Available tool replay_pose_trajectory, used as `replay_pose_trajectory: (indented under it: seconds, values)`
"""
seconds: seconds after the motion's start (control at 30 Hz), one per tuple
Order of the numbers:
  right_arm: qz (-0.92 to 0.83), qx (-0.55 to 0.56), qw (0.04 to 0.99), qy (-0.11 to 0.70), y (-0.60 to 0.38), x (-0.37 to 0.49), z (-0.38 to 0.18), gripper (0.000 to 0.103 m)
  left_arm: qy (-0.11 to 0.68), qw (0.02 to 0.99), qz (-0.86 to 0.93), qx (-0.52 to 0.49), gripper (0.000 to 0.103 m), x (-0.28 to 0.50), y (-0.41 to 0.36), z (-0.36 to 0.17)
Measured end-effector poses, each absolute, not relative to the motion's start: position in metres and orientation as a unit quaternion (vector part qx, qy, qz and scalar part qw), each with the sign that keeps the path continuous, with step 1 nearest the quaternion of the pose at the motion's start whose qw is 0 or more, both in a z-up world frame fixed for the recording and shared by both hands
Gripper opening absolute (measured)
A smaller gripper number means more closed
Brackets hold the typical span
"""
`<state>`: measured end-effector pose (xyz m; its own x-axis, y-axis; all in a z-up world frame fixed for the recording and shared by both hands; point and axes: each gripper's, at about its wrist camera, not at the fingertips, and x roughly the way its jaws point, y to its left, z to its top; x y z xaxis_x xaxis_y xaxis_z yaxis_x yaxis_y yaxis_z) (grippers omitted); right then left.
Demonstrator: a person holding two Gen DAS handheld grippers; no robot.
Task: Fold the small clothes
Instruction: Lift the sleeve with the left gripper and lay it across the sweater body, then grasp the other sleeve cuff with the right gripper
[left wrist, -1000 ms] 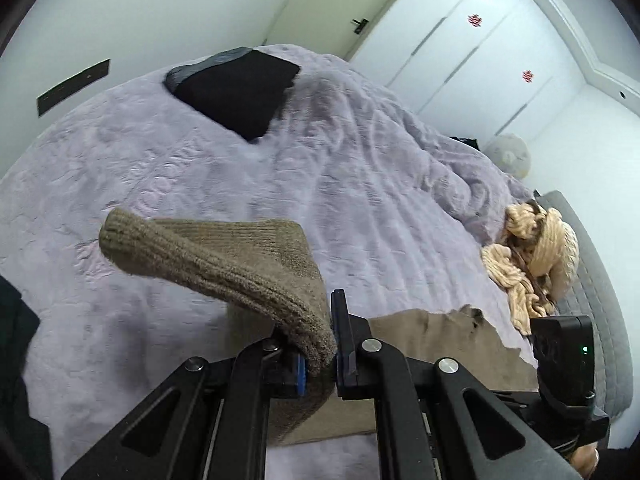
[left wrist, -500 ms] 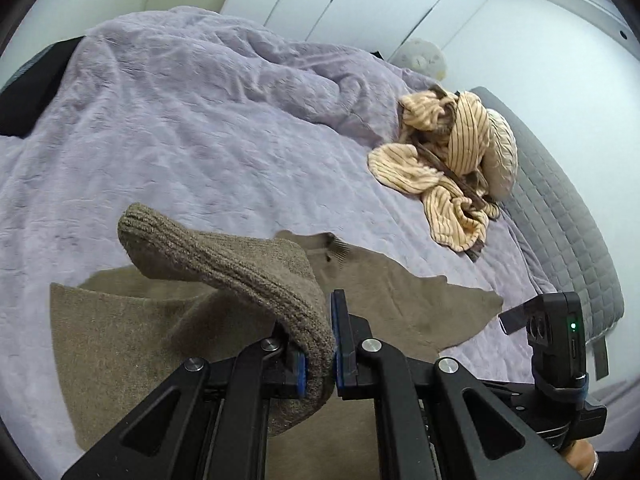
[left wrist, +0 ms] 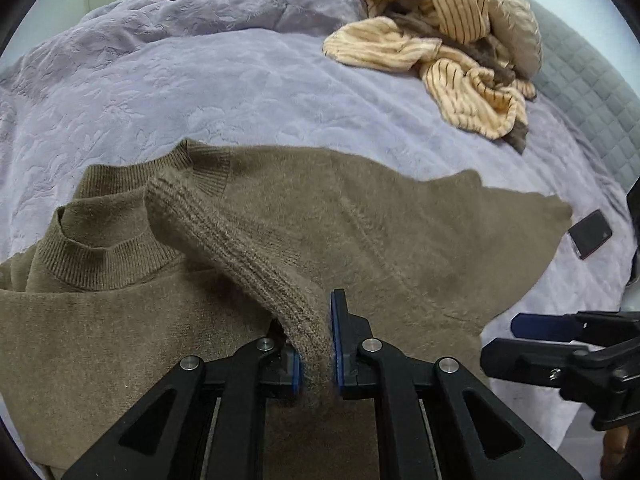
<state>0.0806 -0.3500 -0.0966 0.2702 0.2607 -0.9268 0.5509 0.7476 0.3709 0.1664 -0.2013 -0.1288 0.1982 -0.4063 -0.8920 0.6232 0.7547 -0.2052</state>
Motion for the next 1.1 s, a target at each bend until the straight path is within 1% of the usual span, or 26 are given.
replay_pose_trajectory:
  seconds: [0.07, 0.1, 0.13, 0.17, 0.2, 0.23, 0.37, 0.5, 0.67, 0.83, 0.87, 0.93, 0.97, 1.03, 1.07, 1.1]
  values:
    - [-0.098, 0.351, 0.716, 0.595, -0.355, 0.08, -0.104, 0.078, 0.543, 0.767, -0.325, 0.109, 0.012, 0.164, -0.201, -0.133]
    - [-0.096, 0.358, 0.714, 0.594, -0.357, 0.08, -0.106, 0.078, 0.54, 0.771, -0.321, 0.108, 0.017, 0.163, -0.198, -0.13]
    - [-0.094, 0.365, 0.713, 0.592, -0.358, 0.079, -0.108, 0.078, 0.535, 0.776, -0.315, 0.109, 0.043, 0.162, -0.195, -0.126]
    - [-0.092, 0.37, 0.712, 0.59, -0.359, 0.079, -0.11, 0.078, 0.527, 0.784, -0.309, 0.109, 0.086, 0.162, -0.19, -0.119]
    - [-0.091, 0.371, 0.712, 0.589, -0.359, 0.08, -0.111, 0.078, 0.517, 0.793, -0.302, 0.109, 0.101, 0.162, -0.184, -0.112]
    - [-0.089, 0.37, 0.713, 0.589, -0.358, 0.081, -0.111, 0.078, 0.503, 0.804, -0.298, 0.108, 0.103, 0.161, -0.178, -0.102]
    - [-0.085, 0.339, 0.728, 0.59, -0.347, 0.092, -0.102, 0.078, 0.505, 0.806, -0.291, 0.102, 0.103, 0.172, -0.156, -0.081]
    - [-0.084, 0.26, 0.757, 0.593, -0.319, 0.111, -0.085, 0.078, 0.518, 0.818, -0.24, 0.073, 0.103, 0.191, -0.11, -0.072]
    - [-0.055, 0.16, 0.799, 0.577, -0.262, 0.149, -0.066, 0.078, 0.524, 0.836, -0.133, 0.094, 0.103, 0.221, -0.049, -0.086]
    - [-0.055, 0.01, 0.808, 0.587, -0.197, 0.199, -0.077, 0.078, 0.543, 0.831, -0.055, 0.104, 0.103, 0.25, 0.0, -0.113]
    - [-0.065, -0.019, 0.799, 0.597, -0.19, 0.206, -0.085, 0.074, 0.546, 0.829, -0.044, 0.107, 0.103, 0.253, 0.006, -0.118]
    - [-0.078, -0.037, 0.774, 0.627, -0.189, 0.215, -0.105, 0.025, 0.553, 0.826, -0.024, 0.108, 0.103, 0.259, 0.014, -0.128]
    - [-0.075, -0.021, 0.766, 0.638, -0.194, 0.216, -0.11, 0.009, 0.554, 0.825, -0.017, 0.108, 0.103, 0.261, 0.018, -0.132]
    - [-0.07, 0.041, 0.762, 0.643, -0.212, 0.218, -0.111, 0.009, 0.555, 0.825, -0.004, 0.105, 0.103, 0.263, 0.025, -0.137]
    - [-0.069, 0.065, 0.773, 0.627, -0.221, 0.218, -0.102, 0.009, 0.556, 0.825, 0.003, 0.101, 0.103, 0.266, 0.028, -0.138]
    - [-0.067, 0.096, 0.797, 0.593, -0.235, 0.216, -0.083, 0.009, 0.556, 0.826, 0.008, 0.095, 0.103, 0.268, 0.032, -0.139]
